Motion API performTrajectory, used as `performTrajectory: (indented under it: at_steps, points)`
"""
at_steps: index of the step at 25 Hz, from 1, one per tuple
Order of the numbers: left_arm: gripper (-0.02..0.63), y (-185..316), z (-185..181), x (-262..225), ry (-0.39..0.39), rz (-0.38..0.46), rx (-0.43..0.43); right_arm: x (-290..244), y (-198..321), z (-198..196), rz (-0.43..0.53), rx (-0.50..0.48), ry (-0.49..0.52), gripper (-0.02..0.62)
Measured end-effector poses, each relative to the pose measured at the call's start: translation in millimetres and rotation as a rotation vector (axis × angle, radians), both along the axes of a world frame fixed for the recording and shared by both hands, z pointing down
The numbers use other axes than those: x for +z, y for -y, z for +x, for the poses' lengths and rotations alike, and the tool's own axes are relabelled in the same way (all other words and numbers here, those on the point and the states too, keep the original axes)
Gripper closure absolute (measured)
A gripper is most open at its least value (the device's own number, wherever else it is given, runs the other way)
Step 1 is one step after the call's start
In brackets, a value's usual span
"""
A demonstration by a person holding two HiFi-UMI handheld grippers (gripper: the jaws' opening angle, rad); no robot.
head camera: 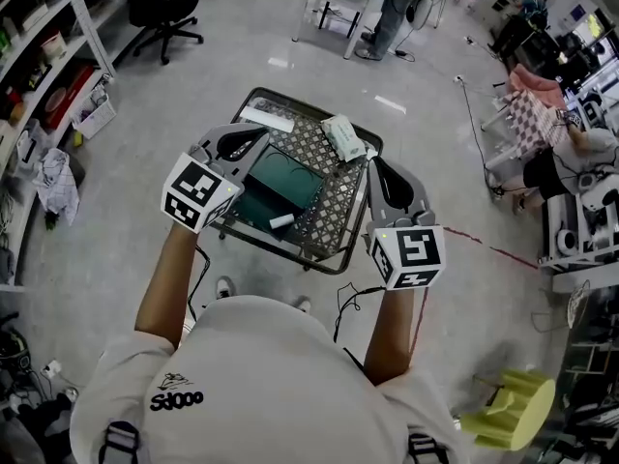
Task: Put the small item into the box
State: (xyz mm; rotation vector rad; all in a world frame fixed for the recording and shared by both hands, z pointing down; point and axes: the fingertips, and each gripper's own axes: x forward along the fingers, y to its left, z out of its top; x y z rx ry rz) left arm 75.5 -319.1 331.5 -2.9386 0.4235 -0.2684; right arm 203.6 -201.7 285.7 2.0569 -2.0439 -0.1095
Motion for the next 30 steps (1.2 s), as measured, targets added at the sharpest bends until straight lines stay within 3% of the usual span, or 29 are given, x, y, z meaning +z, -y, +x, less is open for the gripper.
performTrajectory:
  at_steps: [15, 30]
  points:
    - [0.600, -15, -5, -41, -0.021, 0.083, 0.029, -17, 10, -22, 0.031, -0.073, -0.027, 0.584]
    - [0.600, -18, -6, -35, 0.001, 0.069, 0.035, -8, 13, -28, -0.019, -0.088, -0.047, 0.584]
